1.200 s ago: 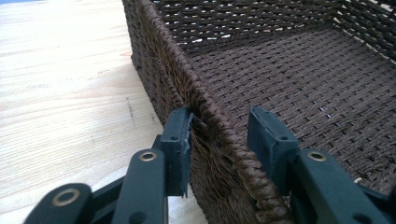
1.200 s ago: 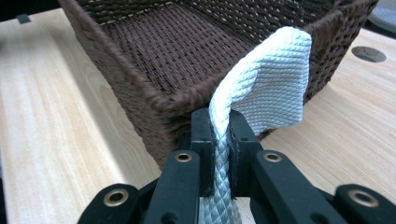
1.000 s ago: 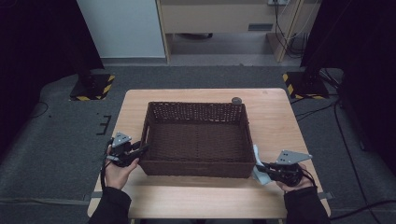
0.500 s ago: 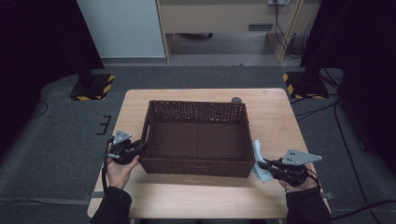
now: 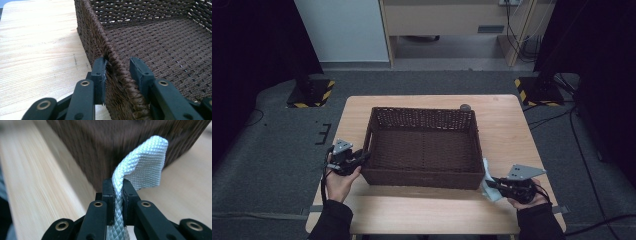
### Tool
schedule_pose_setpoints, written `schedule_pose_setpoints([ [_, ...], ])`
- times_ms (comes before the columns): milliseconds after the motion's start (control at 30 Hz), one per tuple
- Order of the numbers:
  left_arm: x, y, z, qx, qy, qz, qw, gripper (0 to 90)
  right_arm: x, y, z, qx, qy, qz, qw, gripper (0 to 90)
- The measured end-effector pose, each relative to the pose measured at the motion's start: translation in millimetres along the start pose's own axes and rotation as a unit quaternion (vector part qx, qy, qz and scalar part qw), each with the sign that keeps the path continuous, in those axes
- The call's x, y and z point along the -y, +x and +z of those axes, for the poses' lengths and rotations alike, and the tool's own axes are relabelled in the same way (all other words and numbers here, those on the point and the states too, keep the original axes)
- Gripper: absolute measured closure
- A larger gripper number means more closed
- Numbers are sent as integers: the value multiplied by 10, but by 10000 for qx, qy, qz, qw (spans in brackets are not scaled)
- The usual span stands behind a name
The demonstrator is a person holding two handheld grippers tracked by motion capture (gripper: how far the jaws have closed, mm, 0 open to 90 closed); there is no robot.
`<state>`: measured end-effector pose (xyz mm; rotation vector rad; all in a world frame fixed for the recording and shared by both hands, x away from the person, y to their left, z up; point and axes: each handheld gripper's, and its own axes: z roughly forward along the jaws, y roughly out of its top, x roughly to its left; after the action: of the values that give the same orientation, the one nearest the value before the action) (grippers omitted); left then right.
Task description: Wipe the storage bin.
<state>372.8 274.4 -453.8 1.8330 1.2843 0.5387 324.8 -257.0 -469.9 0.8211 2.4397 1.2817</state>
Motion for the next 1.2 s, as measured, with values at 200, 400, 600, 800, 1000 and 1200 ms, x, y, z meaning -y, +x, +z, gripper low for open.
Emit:
schedule_pose_setpoints([
  [200,3,7,-2,29,-1,-9,10000,651,-101,83,-178,-69,-448,-68,9990,839],
  [400,3,10,-1,43,-1,-10,10000,648,73,102,46,-141,289,-17,9995,839],
  [600,5,20,2,85,-10,-47,10000,641,156,81,210,-199,712,163,9971,839],
  [800,11,29,0,120,-22,-81,9999,634,145,-47,86,159,561,447,9973,835],
  [1000,24,46,1,193,-69,-143,9997,624,184,-286,-90,945,344,936,9905,837],
  [1200,32,66,4,265,-94,-203,9994,614,269,-425,-43,1204,520,1084,9854,836],
])
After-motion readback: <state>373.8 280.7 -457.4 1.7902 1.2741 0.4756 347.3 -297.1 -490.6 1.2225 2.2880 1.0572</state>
